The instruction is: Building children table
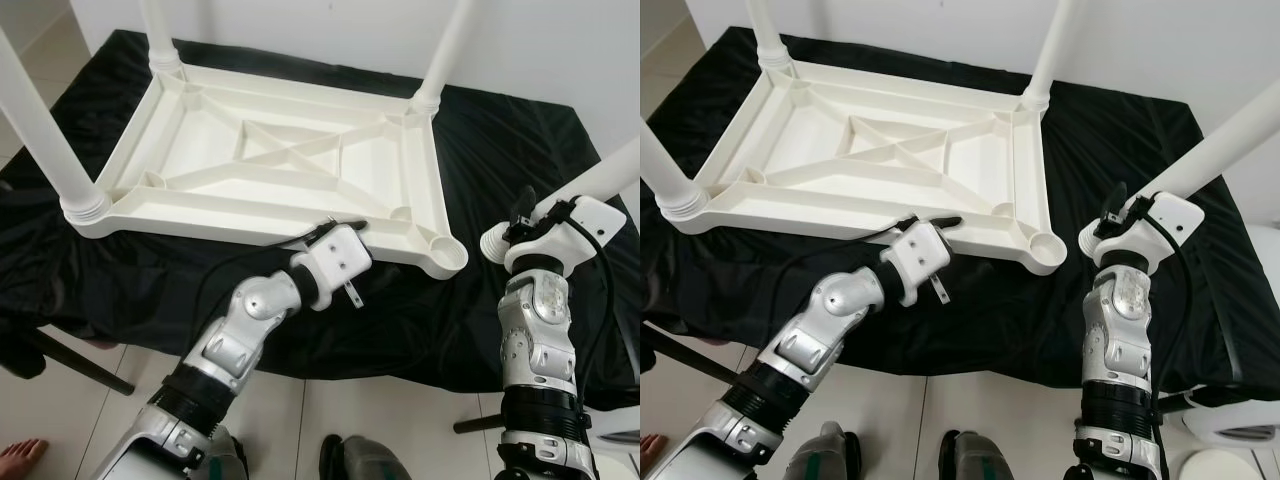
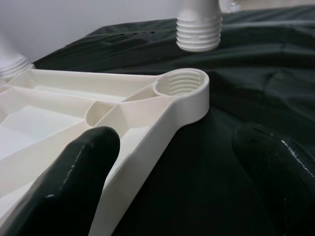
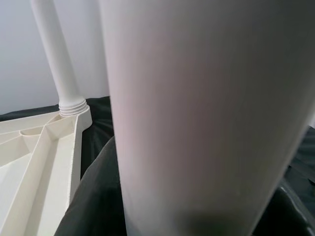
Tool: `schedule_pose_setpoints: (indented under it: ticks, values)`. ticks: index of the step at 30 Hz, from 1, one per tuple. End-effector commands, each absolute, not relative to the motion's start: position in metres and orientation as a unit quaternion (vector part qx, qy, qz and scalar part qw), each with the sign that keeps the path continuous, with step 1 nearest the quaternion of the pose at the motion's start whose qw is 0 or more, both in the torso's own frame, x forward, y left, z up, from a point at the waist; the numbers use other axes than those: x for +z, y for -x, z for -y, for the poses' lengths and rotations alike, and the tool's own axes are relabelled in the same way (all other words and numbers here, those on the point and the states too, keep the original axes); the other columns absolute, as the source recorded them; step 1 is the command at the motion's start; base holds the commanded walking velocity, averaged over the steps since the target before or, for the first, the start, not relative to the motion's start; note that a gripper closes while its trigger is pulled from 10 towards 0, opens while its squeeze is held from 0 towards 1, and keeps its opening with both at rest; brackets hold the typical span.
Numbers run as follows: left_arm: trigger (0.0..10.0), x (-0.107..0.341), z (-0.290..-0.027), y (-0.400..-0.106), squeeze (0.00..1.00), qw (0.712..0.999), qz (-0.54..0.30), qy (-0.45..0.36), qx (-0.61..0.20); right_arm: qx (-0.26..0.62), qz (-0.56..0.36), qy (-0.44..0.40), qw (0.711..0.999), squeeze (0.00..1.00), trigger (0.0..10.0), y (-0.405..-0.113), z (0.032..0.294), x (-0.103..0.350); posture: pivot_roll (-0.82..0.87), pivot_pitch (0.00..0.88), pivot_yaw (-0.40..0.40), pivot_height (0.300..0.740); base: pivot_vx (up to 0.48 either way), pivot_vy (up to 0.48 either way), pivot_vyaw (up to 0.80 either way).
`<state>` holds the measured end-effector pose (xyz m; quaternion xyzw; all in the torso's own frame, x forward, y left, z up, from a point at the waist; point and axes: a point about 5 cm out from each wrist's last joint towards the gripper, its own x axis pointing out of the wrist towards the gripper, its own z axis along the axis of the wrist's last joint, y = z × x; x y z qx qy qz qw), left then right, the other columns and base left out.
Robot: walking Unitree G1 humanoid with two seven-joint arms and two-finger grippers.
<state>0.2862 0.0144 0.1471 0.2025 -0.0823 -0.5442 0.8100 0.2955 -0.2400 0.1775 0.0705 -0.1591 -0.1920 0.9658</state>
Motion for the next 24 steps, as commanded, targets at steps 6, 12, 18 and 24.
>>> schedule_pose_setpoints:
  ticks: [6,12,18,24]
  values:
    - [10.0,0.136,-0.009,-0.296,0.00,0.787,0.049,-0.238,-0.567,-0.205,0.162,-0.063,0.963,0.00,10.0,-0.293,0.246,0.176,0.02,0.105,-0.062,0.740,0.000,0.000,0.00]
    - [10.0,0.143,-0.015,-0.322,0.00,0.798,0.019,-0.238,-0.553,-0.209,0.162,-0.061,0.963,0.00,10.0,-0.291,0.246,0.176,0.01,0.112,-0.055,0.740,0.000,0.000,0.00]
    - [10.0,0.152,-0.026,-0.341,0.00,0.817,-0.003,-0.224,-0.532,-0.209,0.161,-0.061,0.963,0.00,10.0,-0.290,0.246,0.176,0.01,0.120,-0.051,0.740,0.000,0.000,0.00]
    - [10.0,0.152,-0.032,-0.346,0.00,0.812,-0.012,-0.237,-0.533,-0.210,0.160,-0.060,0.963,0.00,10.0,-0.290,0.246,0.175,0.01,0.124,-0.048,0.740,0.000,0.000,0.00]
